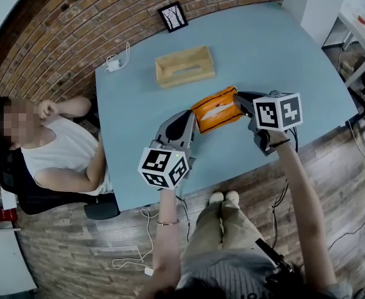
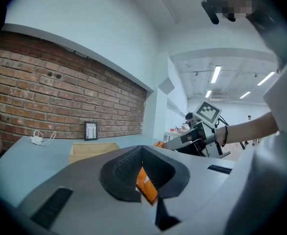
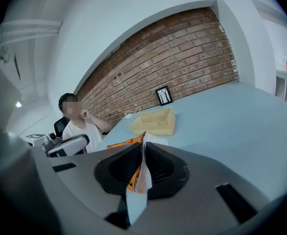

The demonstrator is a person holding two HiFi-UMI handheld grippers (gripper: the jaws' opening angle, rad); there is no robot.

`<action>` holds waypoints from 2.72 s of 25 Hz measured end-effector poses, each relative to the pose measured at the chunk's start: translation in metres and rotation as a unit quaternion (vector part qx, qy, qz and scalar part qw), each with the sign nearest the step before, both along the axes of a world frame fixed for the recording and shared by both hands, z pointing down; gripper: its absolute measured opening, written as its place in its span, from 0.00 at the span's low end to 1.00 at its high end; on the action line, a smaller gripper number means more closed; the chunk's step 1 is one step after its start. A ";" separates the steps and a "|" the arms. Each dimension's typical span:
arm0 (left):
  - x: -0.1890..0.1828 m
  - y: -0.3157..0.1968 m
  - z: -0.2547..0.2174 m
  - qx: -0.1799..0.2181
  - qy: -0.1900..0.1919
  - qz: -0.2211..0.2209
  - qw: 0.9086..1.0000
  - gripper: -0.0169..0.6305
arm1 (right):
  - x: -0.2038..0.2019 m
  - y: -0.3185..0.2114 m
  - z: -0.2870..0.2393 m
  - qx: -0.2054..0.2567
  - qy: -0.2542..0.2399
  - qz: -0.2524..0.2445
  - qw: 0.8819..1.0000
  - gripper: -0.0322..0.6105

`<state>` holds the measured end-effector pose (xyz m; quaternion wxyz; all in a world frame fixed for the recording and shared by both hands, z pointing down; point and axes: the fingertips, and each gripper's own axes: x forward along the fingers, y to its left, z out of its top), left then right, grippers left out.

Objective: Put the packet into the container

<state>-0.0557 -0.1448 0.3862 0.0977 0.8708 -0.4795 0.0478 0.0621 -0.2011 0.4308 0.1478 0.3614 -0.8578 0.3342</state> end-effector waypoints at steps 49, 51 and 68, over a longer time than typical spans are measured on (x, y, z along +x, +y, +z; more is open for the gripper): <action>-0.112 -0.154 0.001 -0.004 0.017 -0.023 1.000 0.04 | -0.105 -0.193 -0.045 0.032 -0.008 0.094 0.995 0.12; -0.114 -0.160 0.005 -0.009 0.013 -0.022 1.000 0.04 | -0.109 -0.200 -0.040 0.028 -0.008 0.097 0.995 0.12; -0.120 -0.179 0.019 -0.021 0.011 -0.032 0.999 0.04 | -0.125 -0.218 -0.015 0.017 0.009 0.099 0.995 0.12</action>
